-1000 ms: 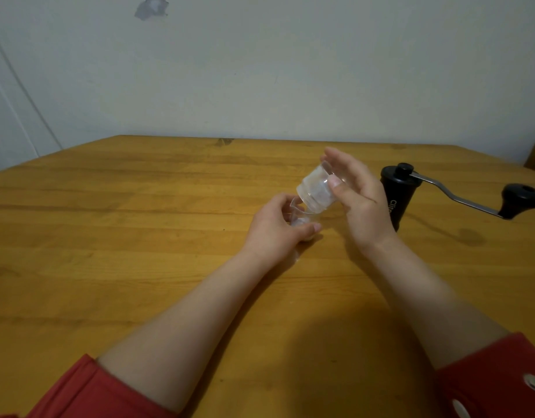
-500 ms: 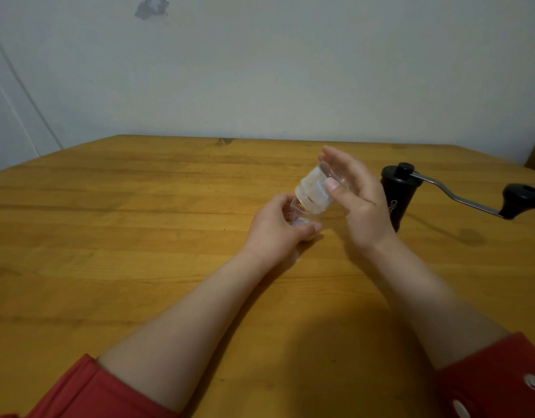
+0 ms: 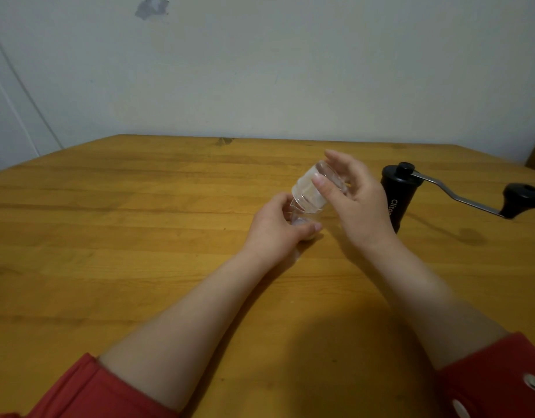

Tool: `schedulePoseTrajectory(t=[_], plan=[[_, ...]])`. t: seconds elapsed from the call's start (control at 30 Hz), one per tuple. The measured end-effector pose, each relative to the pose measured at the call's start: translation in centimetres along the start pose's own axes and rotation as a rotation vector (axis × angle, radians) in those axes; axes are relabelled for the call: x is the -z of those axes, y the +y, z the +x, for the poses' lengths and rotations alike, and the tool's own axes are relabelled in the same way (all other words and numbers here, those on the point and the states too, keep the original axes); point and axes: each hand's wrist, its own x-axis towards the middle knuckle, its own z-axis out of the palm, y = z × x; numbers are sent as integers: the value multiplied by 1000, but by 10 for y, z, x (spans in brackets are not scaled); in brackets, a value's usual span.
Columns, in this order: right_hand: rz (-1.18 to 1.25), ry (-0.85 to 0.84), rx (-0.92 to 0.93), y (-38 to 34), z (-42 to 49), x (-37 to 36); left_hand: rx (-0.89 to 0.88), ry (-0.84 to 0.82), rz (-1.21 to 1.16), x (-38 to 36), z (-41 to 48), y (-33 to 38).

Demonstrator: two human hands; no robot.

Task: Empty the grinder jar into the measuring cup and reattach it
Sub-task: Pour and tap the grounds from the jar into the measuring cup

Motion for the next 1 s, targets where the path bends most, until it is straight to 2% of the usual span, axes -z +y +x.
schedulePoseTrajectory(t=[0.53, 0.8, 1.0], plan=[[-120, 74, -77, -13, 2, 3, -1, -29, 29, 0, 1, -3], [19, 137, -211, -11, 4, 0, 21, -27, 17, 0, 0, -1], [198, 173, -384, -9, 6, 2, 31, -38, 26, 0, -2, 0]])
